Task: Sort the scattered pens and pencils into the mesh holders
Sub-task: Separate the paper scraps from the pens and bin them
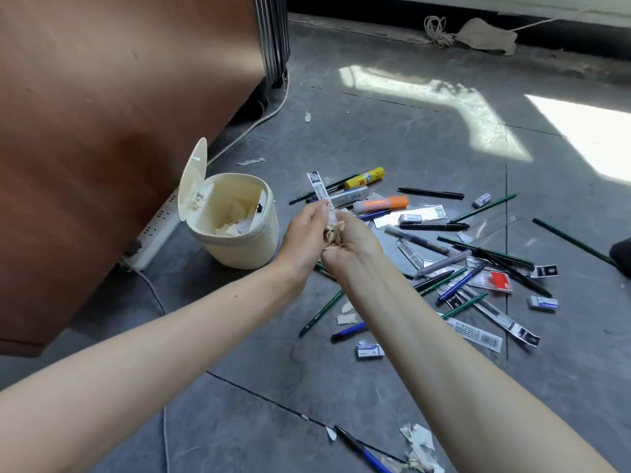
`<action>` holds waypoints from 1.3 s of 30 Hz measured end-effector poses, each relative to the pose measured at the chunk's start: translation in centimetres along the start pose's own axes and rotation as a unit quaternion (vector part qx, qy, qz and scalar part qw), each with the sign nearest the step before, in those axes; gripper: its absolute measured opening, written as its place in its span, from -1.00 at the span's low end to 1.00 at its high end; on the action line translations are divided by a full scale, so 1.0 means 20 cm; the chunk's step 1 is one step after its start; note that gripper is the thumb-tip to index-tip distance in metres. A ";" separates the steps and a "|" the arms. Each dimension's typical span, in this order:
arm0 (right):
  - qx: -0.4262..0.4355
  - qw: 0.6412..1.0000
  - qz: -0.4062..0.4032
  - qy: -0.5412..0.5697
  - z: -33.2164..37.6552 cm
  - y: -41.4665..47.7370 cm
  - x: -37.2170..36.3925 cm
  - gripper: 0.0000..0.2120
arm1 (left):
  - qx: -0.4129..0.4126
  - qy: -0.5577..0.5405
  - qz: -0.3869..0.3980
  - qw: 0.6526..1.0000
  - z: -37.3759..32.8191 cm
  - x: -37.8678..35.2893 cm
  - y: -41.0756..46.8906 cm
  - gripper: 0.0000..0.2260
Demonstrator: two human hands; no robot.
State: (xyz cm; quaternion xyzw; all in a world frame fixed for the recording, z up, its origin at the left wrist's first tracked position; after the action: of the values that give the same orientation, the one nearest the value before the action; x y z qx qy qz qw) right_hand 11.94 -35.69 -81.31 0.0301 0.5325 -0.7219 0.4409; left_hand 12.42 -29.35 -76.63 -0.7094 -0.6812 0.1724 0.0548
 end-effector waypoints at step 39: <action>0.408 0.650 0.045 -0.639 -0.07 0.01 -0.82 -0.65 | -0.167 0.439 -0.090 0.878 -0.19 0.66 -0.03 -0.33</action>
State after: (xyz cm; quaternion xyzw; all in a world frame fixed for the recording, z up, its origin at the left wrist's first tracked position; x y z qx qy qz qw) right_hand 21.46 -24.74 -73.62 -0.2380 -0.2319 -0.6863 0.6469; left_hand 13.19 -15.76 -75.19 -0.6468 -0.6668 -0.2787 0.2436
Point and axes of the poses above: each hand's wrist, its own y-axis towards the middle knuckle, its own x-axis out of the back of the hand, z = x × y, the point moved 8 cm from there along y, towards the middle knuckle, and after that the axes turned 13 degrees about -y, right-handed, at the moved point
